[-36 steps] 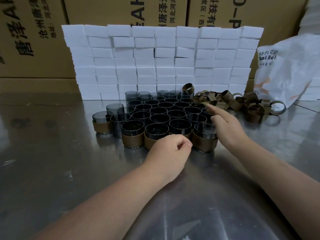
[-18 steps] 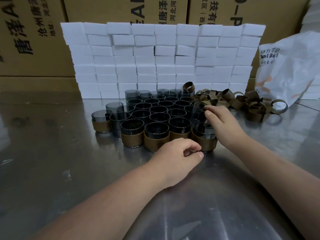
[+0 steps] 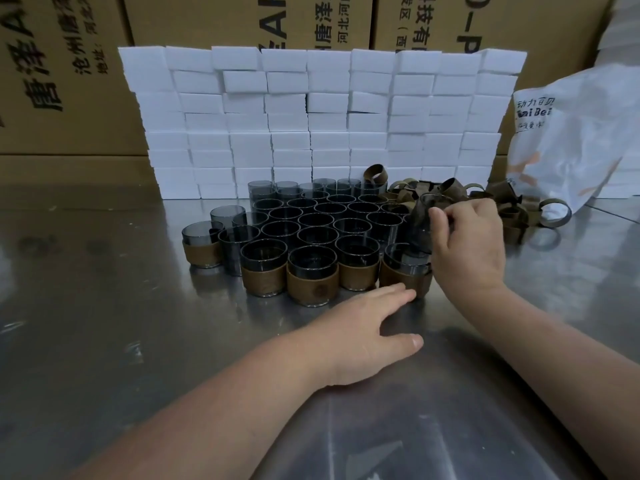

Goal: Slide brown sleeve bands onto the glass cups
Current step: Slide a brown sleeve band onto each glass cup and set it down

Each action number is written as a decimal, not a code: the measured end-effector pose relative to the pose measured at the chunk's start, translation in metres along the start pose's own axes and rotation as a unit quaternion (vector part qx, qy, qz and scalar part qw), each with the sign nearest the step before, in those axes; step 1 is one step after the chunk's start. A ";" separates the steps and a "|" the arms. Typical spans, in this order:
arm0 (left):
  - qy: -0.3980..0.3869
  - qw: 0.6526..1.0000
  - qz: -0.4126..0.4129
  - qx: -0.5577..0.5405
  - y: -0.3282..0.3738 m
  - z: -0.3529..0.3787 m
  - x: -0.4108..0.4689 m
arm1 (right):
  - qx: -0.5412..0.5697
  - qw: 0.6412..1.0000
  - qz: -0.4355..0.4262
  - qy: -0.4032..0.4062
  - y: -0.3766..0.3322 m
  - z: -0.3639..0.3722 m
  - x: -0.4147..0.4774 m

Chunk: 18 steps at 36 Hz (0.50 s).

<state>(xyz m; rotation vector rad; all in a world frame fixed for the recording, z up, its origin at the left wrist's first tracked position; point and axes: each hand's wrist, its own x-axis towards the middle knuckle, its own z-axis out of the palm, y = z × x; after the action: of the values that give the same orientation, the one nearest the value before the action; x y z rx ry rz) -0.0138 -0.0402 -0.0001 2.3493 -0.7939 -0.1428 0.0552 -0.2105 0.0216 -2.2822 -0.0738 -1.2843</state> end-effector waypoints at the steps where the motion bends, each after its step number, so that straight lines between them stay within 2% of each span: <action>1: 0.006 1.000 -0.003 -0.002 0.000 0.000 0.000 | 0.011 1.000 -0.002 0.005 -0.002 -0.001 0.000; 5: 0.066 0.997 -0.017 -0.039 -0.002 0.001 0.000 | 0.124 0.991 -0.007 0.040 -0.015 -0.014 0.001; 9: 0.195 0.976 -0.036 -0.089 -0.005 0.000 0.002 | 0.306 0.952 0.008 0.024 -0.021 -0.034 -0.008; 14: 0.356 0.918 -0.041 -0.171 -0.006 -0.006 0.002 | 0.433 0.887 0.023 -0.161 -0.024 -0.045 -0.011; 18: 0.381 0.903 -0.042 -0.193 -0.003 -0.007 0.000 | 0.385 0.884 0.019 -0.265 -0.023 -0.042 -0.013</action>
<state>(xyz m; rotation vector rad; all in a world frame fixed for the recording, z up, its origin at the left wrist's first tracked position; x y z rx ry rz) -0.0100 -0.0345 0.0039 1.8237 -0.2379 0.5153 0.0090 -0.2074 0.0379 -1.8215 -0.6110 -0.4245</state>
